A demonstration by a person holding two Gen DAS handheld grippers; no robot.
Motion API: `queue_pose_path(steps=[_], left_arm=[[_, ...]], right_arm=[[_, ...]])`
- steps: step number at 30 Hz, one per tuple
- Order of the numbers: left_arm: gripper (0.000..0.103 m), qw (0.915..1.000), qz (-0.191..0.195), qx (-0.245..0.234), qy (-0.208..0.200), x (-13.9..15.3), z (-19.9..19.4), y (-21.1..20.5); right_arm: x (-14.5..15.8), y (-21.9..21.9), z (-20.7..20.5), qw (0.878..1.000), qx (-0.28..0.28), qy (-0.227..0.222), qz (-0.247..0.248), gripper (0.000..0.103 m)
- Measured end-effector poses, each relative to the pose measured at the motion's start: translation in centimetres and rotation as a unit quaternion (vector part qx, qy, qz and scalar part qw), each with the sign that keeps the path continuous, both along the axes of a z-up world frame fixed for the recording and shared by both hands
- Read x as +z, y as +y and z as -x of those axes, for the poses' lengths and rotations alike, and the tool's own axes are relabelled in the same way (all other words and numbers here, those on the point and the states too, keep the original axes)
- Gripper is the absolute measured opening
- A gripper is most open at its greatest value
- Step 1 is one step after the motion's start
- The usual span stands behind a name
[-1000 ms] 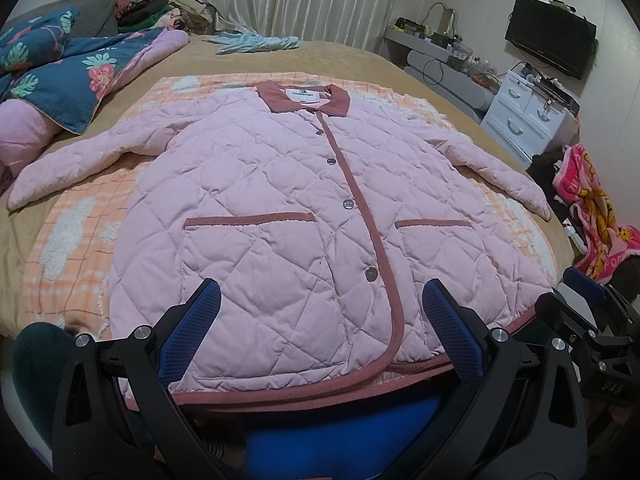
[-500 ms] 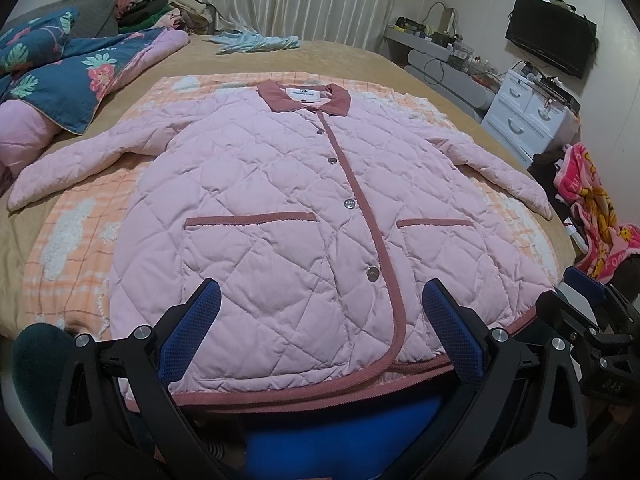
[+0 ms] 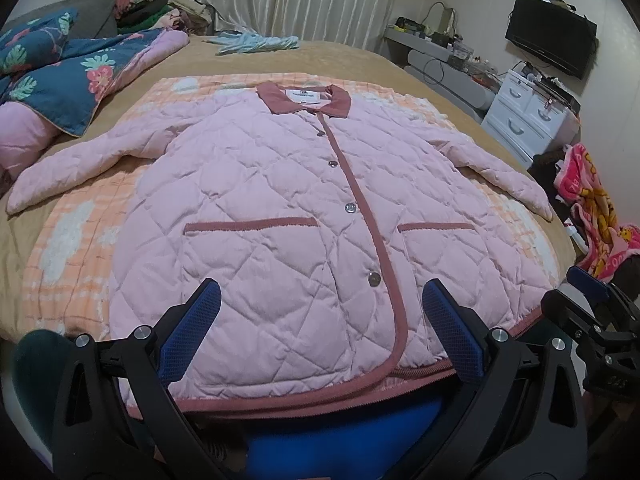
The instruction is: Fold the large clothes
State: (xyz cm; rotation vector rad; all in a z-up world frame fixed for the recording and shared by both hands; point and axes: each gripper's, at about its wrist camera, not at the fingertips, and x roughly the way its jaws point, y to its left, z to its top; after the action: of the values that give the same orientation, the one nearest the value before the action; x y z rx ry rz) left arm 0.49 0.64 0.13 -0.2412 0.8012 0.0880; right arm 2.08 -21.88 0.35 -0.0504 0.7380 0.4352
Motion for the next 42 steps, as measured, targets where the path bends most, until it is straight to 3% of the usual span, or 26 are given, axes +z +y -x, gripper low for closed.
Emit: queue_pose_path(steps=[14, 24, 28, 31, 42], left_arm=[[0.095, 1.0, -0.002, -0.004, 0.009, 2.0, -6.8, 0.7], [0.095, 0.9994, -0.018, -0.028, -0.001, 4.3, -11.3, 0.0], [0.095, 0.9987, -0.004, -0.052, 0.001, 4.9, -13.2, -0.4], [0.095, 0.9983, -0.015, -0.056, -0.006, 5.5, -14.5, -0.9], [0.095, 0.999, -0.003, -0.044, 0.008, 6.2, -20.6, -0.9]], right_arm=[[3.1, 0.0, -6.0, 1.0, -0.014, -0.006, -0.006, 0.099], [6.4, 0.3, -10.9, 0.999, -0.032, -0.024, -0.017, 0.099], [7.6, 0.4, -12.3, 0.999, -0.032, -0.025, -0.029, 0.099], [8.6, 0.3, -13.5, 0.998, -0.042, -0.037, -0.032, 0.099], [10.2, -2.1, -18.7, 0.993, -0.096, -0.048, -0.043, 0.099]])
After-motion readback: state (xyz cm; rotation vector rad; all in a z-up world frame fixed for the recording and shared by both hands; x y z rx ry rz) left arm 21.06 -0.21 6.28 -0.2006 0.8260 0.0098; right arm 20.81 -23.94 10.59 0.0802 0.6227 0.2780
